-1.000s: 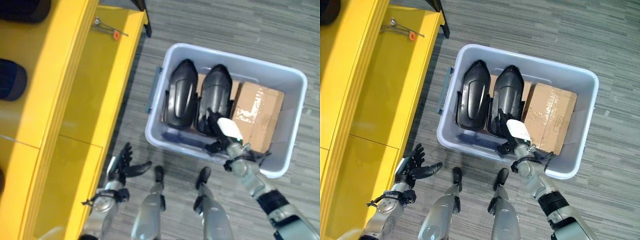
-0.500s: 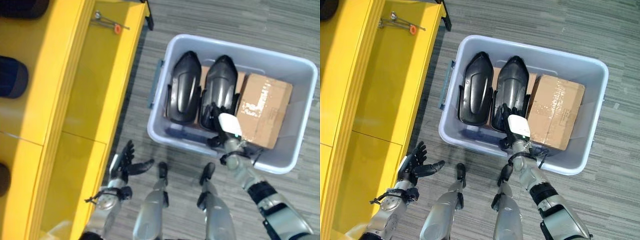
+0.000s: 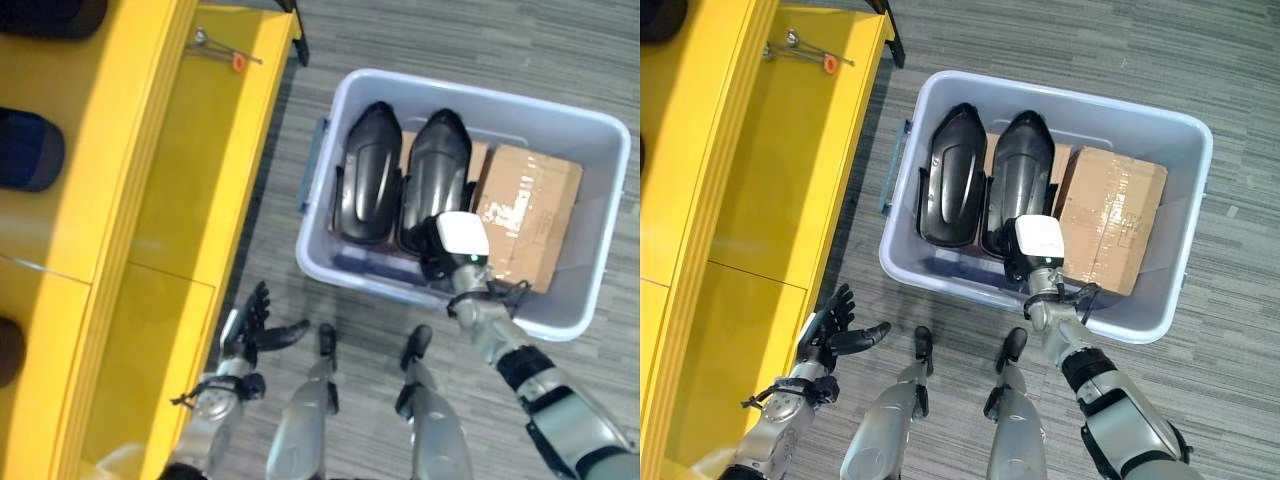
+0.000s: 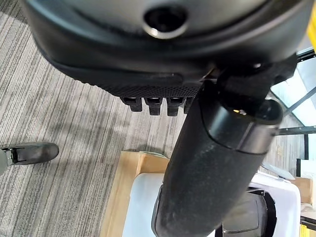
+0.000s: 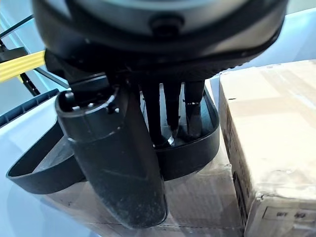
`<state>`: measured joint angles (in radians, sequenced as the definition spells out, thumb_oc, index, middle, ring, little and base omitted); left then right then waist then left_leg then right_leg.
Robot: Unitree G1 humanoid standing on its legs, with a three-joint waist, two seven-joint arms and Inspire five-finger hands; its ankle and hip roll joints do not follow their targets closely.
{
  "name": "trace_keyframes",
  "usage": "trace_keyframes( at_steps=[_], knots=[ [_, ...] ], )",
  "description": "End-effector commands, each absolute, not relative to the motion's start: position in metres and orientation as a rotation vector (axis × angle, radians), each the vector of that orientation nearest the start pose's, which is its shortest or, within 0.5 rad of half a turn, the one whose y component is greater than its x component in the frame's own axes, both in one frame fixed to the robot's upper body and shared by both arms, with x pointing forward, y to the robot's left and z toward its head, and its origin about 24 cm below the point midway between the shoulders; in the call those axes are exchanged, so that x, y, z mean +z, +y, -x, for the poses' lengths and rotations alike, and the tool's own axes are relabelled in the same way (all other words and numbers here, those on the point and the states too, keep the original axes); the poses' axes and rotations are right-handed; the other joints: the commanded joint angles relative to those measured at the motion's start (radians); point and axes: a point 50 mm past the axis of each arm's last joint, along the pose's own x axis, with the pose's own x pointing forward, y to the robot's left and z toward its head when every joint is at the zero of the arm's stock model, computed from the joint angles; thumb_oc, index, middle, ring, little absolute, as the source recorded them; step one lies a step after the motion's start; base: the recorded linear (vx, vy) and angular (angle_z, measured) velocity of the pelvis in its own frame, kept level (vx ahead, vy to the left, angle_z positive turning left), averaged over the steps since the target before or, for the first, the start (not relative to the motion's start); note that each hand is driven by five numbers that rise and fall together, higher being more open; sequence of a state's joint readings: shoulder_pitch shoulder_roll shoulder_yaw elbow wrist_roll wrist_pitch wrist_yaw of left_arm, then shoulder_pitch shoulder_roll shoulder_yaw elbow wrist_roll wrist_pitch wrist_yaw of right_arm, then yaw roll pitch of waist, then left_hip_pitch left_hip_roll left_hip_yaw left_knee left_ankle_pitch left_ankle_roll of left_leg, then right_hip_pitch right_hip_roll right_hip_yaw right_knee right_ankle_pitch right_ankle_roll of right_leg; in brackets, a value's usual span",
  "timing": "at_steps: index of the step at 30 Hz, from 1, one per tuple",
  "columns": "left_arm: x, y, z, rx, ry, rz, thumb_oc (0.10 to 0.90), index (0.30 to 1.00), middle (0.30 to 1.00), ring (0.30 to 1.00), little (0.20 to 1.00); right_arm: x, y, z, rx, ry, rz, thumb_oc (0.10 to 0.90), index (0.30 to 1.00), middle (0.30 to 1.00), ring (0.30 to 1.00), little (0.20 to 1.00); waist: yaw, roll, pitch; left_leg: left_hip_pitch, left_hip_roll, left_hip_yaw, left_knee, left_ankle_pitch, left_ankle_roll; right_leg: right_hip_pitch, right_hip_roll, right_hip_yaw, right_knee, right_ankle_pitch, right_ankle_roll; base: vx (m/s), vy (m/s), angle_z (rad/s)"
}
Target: Move parts from the plastic box to the shelf.
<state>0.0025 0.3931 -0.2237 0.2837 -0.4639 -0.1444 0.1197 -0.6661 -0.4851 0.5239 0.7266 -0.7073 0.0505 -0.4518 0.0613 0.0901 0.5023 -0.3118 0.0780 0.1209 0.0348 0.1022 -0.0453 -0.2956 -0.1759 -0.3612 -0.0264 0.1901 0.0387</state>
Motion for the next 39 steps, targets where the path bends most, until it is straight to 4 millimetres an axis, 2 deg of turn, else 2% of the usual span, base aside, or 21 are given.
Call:
trace_keyframes(
  at_steps=[1,5,13,17,23,27,35,39],
  knots=[
    [0.009,0.203,-0.241,-0.007,0.091,0.008,0.9,1.0,1.0,1.0,1.0,0.05,-0.191,-0.35,0.018,-0.1,1.501,0.4,0.3,0.3,0.3,0.3,0.024,-0.016,-0.047,0.003,0.001,-0.03,0.098,-0.124,-0.012,-0.061,-0.115,0.043,0.128,-0.048,0.12,0.0,0.0,0.0],
    [0.009,0.204,-0.241,0.002,0.093,0.006,0.9,1.0,1.0,1.0,1.0,0.052,-0.193,-0.349,0.0,-0.106,1.471,0.4,0.3,0.3,0.3,0.3,0.02,-0.022,-0.052,0.011,0.002,-0.029,0.093,-0.124,-0.012,-0.054,-0.113,0.044,0.125,-0.048,0.12,0.0,0.0,0.0],
    [0.004,0.211,-0.238,0.031,0.121,-0.014,0.9,1.0,1.0,1.0,1.0,0.051,-0.201,-0.332,-0.056,-0.129,1.359,0.4,0.3,0.3,0.3,0.3,0.011,-0.048,-0.09,0.06,0.011,-0.037,0.063,-0.121,-0.013,0.001,-0.105,0.034,0.105,-0.05,0.122,0.02,-0.012,0.03],
    [0.001,0.217,-0.234,0.051,0.14,-0.028,0.9,1.0,1.0,1.0,1.0,0.057,-0.205,-0.324,-0.091,-0.168,1.316,0.4,0.3,0.3,0.3,0.3,0.006,-0.061,-0.119,0.093,0.016,-0.04,0.044,-0.119,-0.013,0.036,-0.099,0.031,0.092,-0.052,0.122,0.02,-0.007,0.04],
    [-0.004,0.227,-0.227,0.077,0.169,-0.053,0.9,1.0,1.0,1.0,1.0,0.083,-0.21,-0.318,-0.145,-0.288,1.314,0.4,0.3,0.3,0.3,0.3,-0.001,-0.087,-0.175,0.153,0.024,-0.039,0.005,-0.11,-0.013,0.092,-0.088,0.029,0.059,-0.054,0.124,0.03,-0.01,-0.02],
    [-0.01,0.238,-0.218,0.116,0.205,-0.063,0.9,1.0,1.0,1.0,1.0,0.103,-0.211,-0.313,-0.177,-0.388,1.31,0.4,0.3,0.3,0.3,0.3,-0.01,-0.106,-0.239,0.221,0.037,-0.021,-0.051,-0.101,-0.015,0.142,-0.07,0.033,0.02,-0.054,0.128,0.07,-0.007,-0.08],
    [-0.02,0.245,-0.206,0.154,0.253,-0.049,0.9,1.0,1.0,1.0,1.0,0.124,-0.209,-0.304,-0.168,-0.491,1.326,0.4,0.3,0.3,0.3,0.3,-0.018,-0.122,-0.321,0.304,0.052,0.005,-0.108,-0.085,-0.017,0.197,-0.05,0.05,-0.011,-0.057,0.131,0.06,0.003,-0.11],
    [-0.025,0.248,-0.199,0.17,0.277,-0.054,0.9,1.0,1.0,1.0,1.0,0.133,-0.2,-0.3,-0.097,-0.542,1.34,0.4,0.3,0.3,0.3,0.3,-0.021,-0.13,-0.363,0.34,0.06,0.012,-0.118,-0.088,-0.018,0.227,-0.038,0.062,-0.014,-0.07,0.129,0.04,-0.003,-0.09]
  ],
)
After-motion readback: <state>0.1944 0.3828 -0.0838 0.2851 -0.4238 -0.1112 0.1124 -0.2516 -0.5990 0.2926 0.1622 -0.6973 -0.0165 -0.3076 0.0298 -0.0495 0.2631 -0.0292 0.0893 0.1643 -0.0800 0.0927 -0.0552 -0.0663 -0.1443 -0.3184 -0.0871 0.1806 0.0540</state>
